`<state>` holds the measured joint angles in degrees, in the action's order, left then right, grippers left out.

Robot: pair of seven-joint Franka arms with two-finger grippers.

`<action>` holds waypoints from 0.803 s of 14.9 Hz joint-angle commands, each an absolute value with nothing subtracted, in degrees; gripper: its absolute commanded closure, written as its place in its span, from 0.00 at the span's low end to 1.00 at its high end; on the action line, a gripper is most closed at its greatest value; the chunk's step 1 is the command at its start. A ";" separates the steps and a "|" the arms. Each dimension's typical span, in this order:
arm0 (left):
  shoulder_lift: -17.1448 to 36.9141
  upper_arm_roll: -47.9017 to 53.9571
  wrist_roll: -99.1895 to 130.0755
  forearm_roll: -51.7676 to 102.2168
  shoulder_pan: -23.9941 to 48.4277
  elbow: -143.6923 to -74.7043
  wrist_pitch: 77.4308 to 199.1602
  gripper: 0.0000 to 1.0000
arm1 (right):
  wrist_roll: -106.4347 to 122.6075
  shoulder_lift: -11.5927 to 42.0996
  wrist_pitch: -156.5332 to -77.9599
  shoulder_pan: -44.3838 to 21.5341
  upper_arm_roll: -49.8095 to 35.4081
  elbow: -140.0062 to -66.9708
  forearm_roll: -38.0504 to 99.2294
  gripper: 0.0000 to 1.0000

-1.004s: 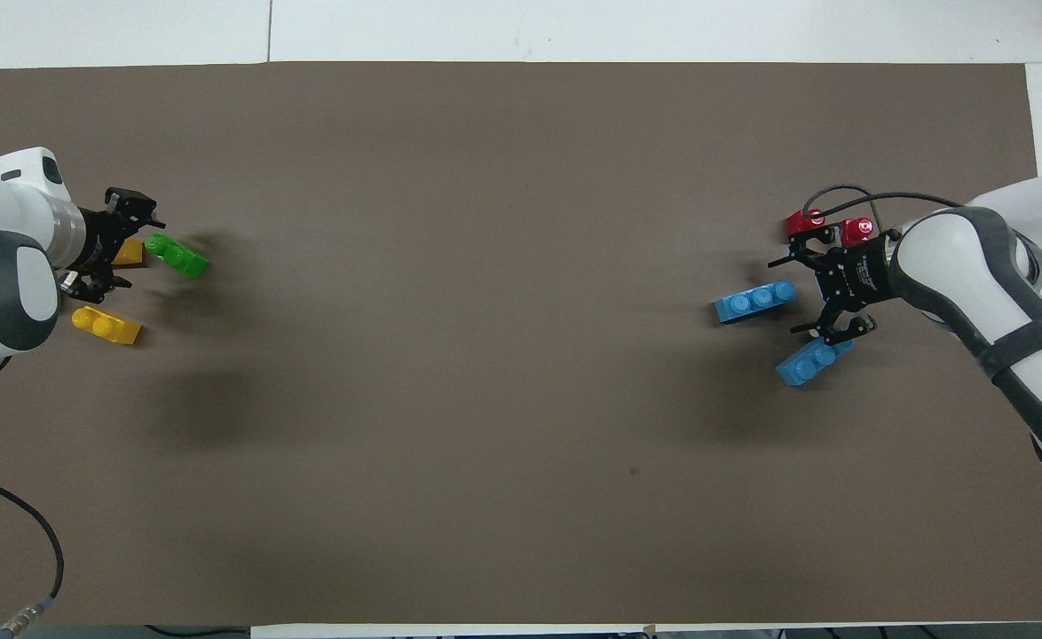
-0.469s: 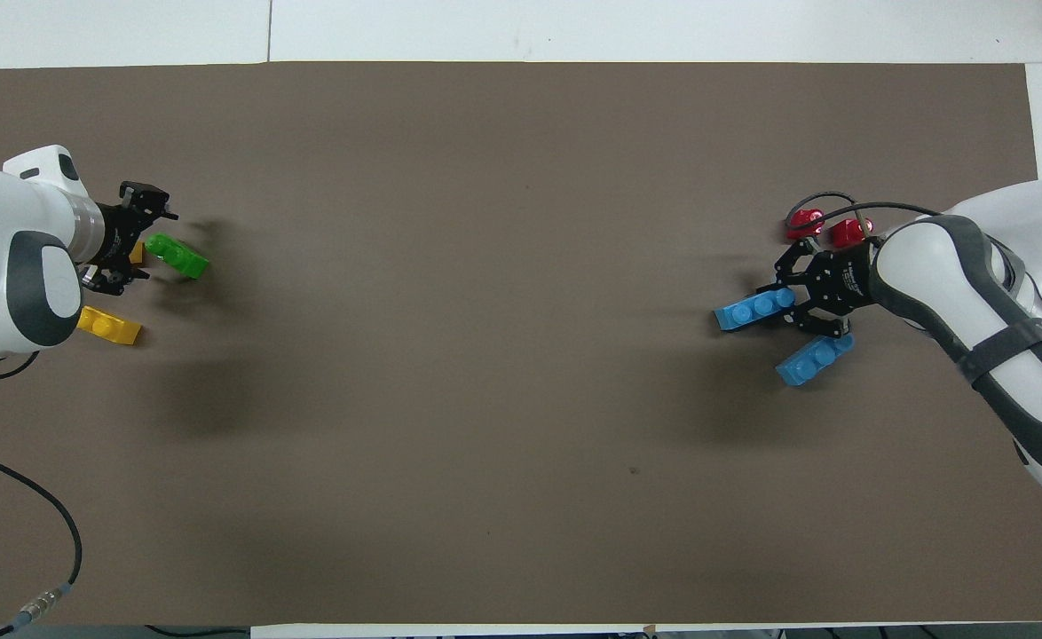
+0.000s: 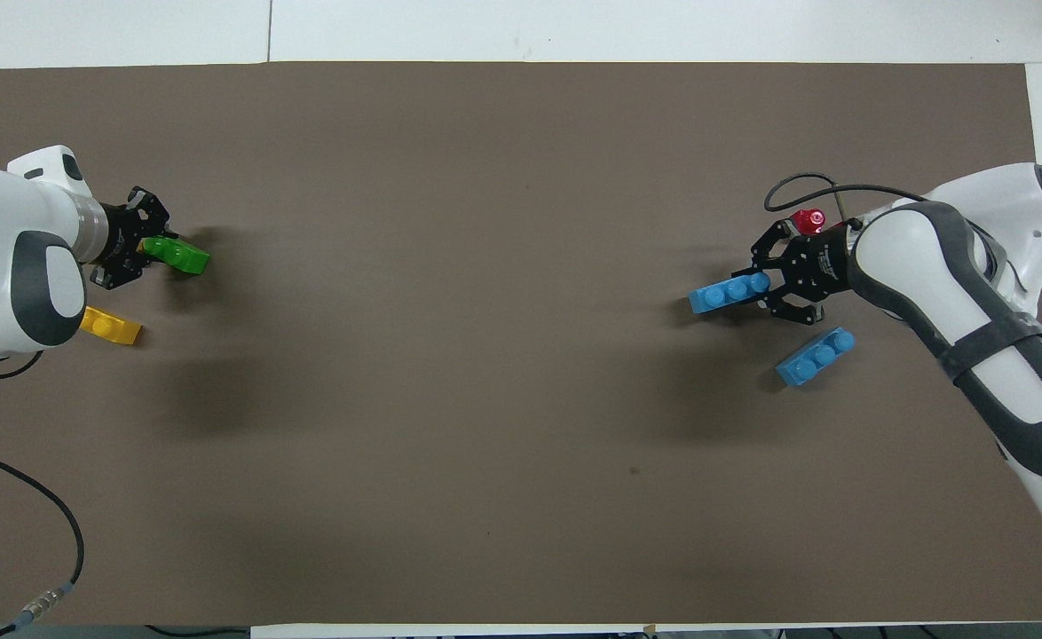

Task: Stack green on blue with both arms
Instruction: 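Carry the blue brick to center with the right gripper while the left gripper lifts green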

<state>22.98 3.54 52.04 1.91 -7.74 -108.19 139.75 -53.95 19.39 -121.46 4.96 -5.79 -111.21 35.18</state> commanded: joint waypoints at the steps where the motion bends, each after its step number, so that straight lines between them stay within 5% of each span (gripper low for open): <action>1: 23.64 3.16 52.38 2.46 -7.03 -107.40 139.92 1.00 | -62.63 19.07 -121.82 0.46 -5.98 -108.38 38.40 1.00; 6: 22.42 3.25 52.29 2.29 -6.77 -106.26 135.64 1.00 | -80.29 19.16 -131.01 -10.17 -5.98 -107.58 38.76 1.00; 12: 11.70 3.43 57.29 2.46 -5.28 -106.17 122.36 1.00 | -89.82 20.13 -143.43 -20.91 -5.98 -108.46 42.62 1.00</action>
<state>16.25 4.00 54.05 1.91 -6.81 -104.96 126.61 -88.80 19.72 -141.18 -19.81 -6.15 -108.04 40.17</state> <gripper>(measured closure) 0.656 0.656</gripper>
